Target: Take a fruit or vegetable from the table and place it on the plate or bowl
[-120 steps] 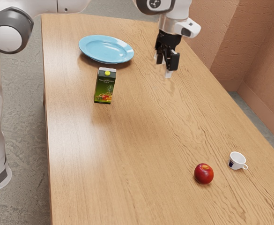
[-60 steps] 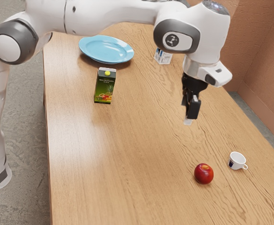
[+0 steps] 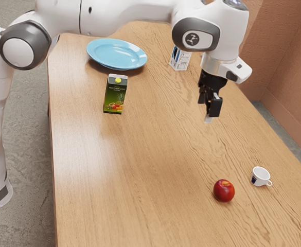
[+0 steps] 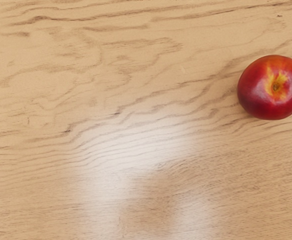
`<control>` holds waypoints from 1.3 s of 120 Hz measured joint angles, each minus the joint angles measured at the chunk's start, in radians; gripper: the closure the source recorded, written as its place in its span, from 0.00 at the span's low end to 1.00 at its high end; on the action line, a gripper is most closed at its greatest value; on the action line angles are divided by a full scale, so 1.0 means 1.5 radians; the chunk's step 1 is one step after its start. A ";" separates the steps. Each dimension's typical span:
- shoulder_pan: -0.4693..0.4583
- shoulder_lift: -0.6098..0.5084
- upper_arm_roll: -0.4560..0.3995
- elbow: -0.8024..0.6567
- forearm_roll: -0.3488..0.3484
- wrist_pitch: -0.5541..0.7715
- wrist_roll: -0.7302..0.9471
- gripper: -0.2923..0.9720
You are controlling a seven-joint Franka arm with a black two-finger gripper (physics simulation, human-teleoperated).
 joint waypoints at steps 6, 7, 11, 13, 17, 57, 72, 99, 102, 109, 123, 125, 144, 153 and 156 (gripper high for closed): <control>-0.001 0.004 -0.001 0.000 -0.004 0.003 -0.001 0.23; -0.001 0.004 -0.001 0.000 -0.005 0.003 -0.002 0.23; -0.001 0.010 -0.001 0.000 -0.007 0.007 -0.003 0.23; -0.002 0.012 -0.001 0.000 -0.007 0.010 -0.003 0.23; -0.004 0.019 -0.001 0.000 -0.009 0.019 -0.005 0.23; -0.054 0.166 0.053 0.112 -0.018 0.077 -0.019 0.23; -0.076 0.182 0.062 0.119 -0.020 0.082 -0.022 0.23; -0.097 0.193 0.069 0.121 -0.023 0.089 -0.026 0.23; -0.098 0.195 0.069 0.120 -0.023 0.089 -0.027 0.23; -0.101 0.198 0.069 0.118 -0.023 0.091 -0.025 0.23; -0.106 0.204 0.072 0.114 -0.020 0.105 0.009 0.23; -0.106 0.205 0.073 0.114 -0.019 0.107 0.014 0.23; -0.115 0.213 0.081 0.113 -0.017 0.118 0.062 0.23; -0.118 0.220 0.083 0.112 -0.016 0.122 0.081 0.23; -0.119 0.222 0.083 0.112 -0.016 0.123 0.086 0.23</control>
